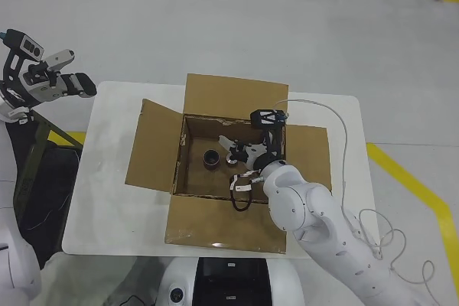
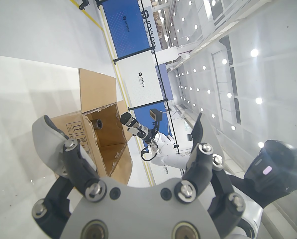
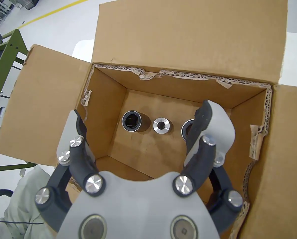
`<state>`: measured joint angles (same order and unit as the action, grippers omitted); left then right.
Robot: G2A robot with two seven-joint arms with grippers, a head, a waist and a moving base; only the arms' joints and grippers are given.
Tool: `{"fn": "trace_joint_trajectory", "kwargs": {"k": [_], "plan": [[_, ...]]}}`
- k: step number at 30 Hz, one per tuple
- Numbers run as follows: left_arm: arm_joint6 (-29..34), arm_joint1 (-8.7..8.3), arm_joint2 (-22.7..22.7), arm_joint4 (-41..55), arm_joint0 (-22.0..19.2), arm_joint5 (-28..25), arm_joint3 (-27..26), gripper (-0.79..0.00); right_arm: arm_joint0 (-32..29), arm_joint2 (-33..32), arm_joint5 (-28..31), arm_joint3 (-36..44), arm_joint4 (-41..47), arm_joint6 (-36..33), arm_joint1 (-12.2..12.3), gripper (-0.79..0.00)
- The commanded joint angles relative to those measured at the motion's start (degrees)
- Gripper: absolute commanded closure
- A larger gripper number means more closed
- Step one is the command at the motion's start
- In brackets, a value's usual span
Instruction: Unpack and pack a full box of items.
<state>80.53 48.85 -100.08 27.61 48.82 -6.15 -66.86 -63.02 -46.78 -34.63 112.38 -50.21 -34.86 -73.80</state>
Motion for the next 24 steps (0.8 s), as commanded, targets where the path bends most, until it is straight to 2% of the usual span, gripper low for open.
{"fn": "trace_joint_trajectory", "kwargs": {"k": [1, 24], "plan": [[0.0, 0.0, 0.0, 0.0, 0.0, 0.0, 0.0, -0.785, 0.0, 0.0, 0.0, 0.0, 0.0, 0.0, 0.0, -0.785], [0.0, 0.0, 0.0, 0.0, 0.0, 0.0, 0.0, -0.785, -0.23, 0.05, 0.57, -0.18, -0.15, 0.21, 0.01, -0.785]]}}
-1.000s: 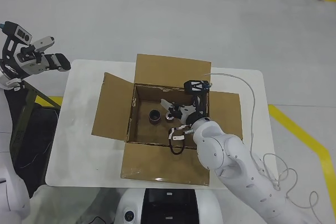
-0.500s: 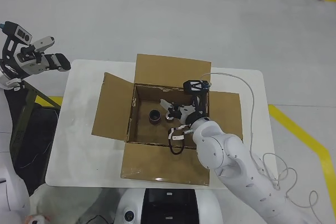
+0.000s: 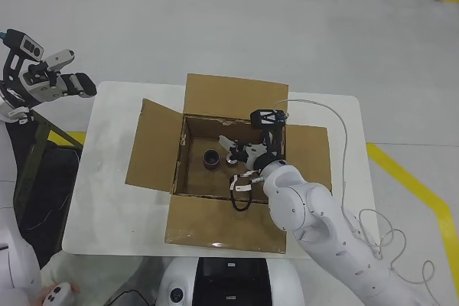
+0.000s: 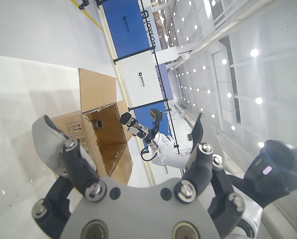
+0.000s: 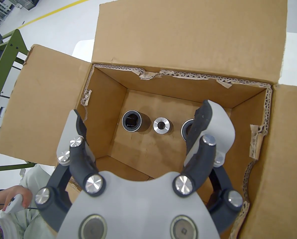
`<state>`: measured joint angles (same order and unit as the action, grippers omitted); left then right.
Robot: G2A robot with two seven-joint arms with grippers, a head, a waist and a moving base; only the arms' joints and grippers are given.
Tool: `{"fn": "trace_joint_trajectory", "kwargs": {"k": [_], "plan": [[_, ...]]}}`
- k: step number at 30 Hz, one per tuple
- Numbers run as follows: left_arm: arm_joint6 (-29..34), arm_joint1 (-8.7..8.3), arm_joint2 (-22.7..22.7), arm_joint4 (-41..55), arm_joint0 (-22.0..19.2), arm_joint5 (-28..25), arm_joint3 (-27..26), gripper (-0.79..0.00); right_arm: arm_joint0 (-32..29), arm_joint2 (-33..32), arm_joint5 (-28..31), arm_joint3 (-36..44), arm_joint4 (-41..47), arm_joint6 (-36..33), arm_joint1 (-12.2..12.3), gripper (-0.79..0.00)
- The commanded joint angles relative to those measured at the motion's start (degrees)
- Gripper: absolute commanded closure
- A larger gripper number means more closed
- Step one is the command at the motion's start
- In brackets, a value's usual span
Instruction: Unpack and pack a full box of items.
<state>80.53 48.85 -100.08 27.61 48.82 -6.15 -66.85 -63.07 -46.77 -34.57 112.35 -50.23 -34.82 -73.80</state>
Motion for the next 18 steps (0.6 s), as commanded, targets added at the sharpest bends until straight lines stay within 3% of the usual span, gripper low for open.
{"fn": "trace_joint_trajectory", "kwargs": {"k": [1, 6, 11, 18], "plan": [[0.0, 0.0, 0.0, 0.0, 0.0, 0.0, 0.0, -0.785, -0.21, 0.13, 1.48, -0.46, -0.63, -0.01, 0.02, -0.785], [0.0, 0.0, 0.0, 0.0, 0.0, 0.0, 0.0, -0.785, 2.14, 1.29, 4.2, -1.67, -5.92, -6.22, -0.03, -0.785], [0.0, 0.0, 0.0, 0.0, 0.0, 0.0, 0.0, -0.785, 5.64, 3.34, 7.35, -2.91, -13.29, -17.82, -0.1, -0.785], [0.0, 0.0, 0.0, 0.0, 0.0, 0.0, 0.0, -0.785, 7.2, 3.7, 10.94, -4.02, -16.07, -25.87, -0.43, -0.785]]}}
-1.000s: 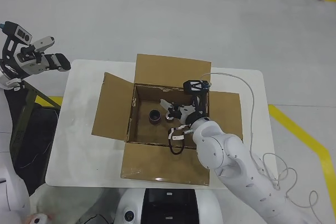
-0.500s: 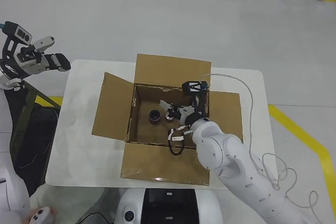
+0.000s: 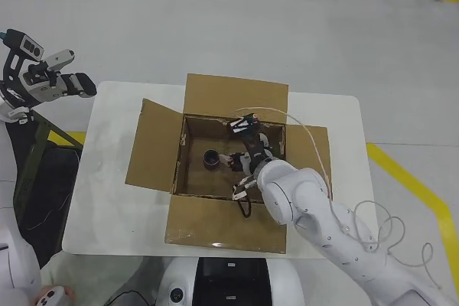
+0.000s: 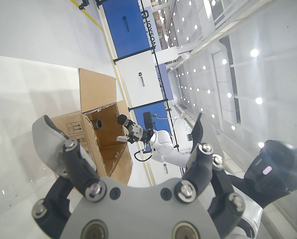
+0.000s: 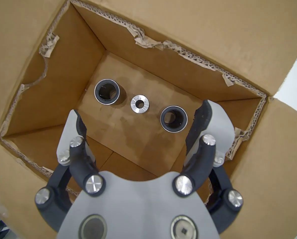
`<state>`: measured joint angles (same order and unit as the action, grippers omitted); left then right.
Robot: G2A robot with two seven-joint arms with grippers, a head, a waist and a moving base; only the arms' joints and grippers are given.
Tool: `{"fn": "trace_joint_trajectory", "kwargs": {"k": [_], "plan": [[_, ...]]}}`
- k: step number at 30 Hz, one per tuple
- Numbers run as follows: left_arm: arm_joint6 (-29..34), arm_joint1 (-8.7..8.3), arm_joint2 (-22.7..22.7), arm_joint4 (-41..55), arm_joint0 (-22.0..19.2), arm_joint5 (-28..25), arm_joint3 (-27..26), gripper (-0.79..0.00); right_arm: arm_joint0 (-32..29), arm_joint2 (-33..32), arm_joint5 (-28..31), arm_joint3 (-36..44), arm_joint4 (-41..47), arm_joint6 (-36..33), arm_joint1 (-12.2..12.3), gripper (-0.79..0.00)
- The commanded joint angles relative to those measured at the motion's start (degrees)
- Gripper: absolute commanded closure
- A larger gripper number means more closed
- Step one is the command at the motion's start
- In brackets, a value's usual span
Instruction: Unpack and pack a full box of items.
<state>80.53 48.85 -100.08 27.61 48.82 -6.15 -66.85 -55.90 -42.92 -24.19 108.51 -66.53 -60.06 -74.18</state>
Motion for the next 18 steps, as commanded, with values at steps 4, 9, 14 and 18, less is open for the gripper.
{"fn": "trace_joint_trajectory", "kwargs": {"k": [4, 9, 14, 18], "plan": [[0.0, 0.0, 0.0, 0.0, 0.0, 0.0, 0.0, -0.785, 0.09, -0.98, 3.89, -1.79, 1.56, -2.17, -0.16, -0.785], [0.0, 0.0, 0.0, 0.0, 0.0, 0.0, 0.0, -0.785, 0.23, -1.56, 6.26, -4.31, 2.05, -3.32, -0.4, -0.76], [0.0, 0.0, 0.0, 0.0, 0.0, 0.0, 0.0, -0.785, 0.76, -1.69, 6.9, -6.81, 1.35, -4.68, -0.8, -0.742], [0.0, 0.0, 0.0, 0.0, 0.0, 0.0, 0.0, -0.785, 1.32, -1.66, 6.49, -8.16, 0.76, -5.35, -1.19, -0.754]]}}
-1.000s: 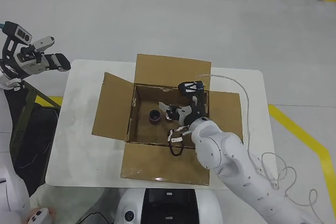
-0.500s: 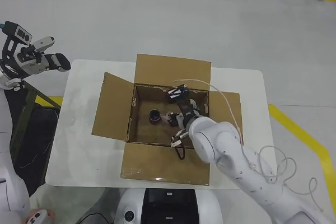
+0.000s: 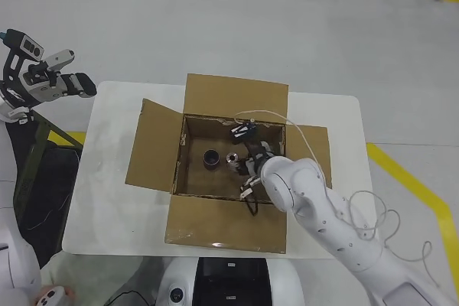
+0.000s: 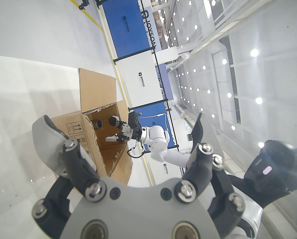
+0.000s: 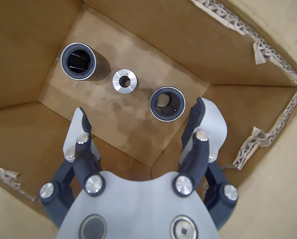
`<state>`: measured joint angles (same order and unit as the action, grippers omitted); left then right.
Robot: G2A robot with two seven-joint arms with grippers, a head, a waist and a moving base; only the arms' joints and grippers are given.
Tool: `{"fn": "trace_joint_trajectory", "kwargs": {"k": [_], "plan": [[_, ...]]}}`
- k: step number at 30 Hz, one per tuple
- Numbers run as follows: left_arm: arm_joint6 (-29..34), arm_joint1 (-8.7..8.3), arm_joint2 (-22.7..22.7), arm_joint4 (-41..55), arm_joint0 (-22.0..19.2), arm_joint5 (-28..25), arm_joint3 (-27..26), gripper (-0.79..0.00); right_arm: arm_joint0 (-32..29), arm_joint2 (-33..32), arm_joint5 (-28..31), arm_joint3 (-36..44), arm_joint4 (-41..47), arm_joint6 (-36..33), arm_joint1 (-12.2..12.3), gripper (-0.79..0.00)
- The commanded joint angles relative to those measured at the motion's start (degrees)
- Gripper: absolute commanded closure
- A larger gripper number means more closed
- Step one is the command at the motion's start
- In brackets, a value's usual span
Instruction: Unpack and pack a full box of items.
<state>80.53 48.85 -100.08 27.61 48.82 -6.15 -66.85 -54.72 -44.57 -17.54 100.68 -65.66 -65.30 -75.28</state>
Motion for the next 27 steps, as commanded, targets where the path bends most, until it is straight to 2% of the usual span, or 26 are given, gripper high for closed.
{"fn": "trace_joint_trajectory", "kwargs": {"k": [1, 6, 21, 27], "plan": [[0.0, 0.0, 0.0, 0.0, 0.0, 0.0, 0.0, -0.785, 0.3, -0.03, -0.23, -0.72, -0.2, -0.19, -0.2, -0.745], [0.0, 0.0, 0.0, 0.0, 0.0, 0.0, 0.0, -0.785, 1.11, 0.27, -1.03, -2.88, -1.63, -0.87, -0.79, -0.665], [0.0, 0.0, 0.0, 0.0, 0.0, 0.0, 0.0, -0.785, 1.84, -0.02, -0.24, -9.38, -0.76, 0.43, -2.4, -0.628], [0.0, 0.0, 0.0, 0.0, 0.0, 0.0, 0.0, -0.785, 1.79, -0.71, 0.61, -11.22, 0.76, 1.69, -2.91, -0.566]]}}
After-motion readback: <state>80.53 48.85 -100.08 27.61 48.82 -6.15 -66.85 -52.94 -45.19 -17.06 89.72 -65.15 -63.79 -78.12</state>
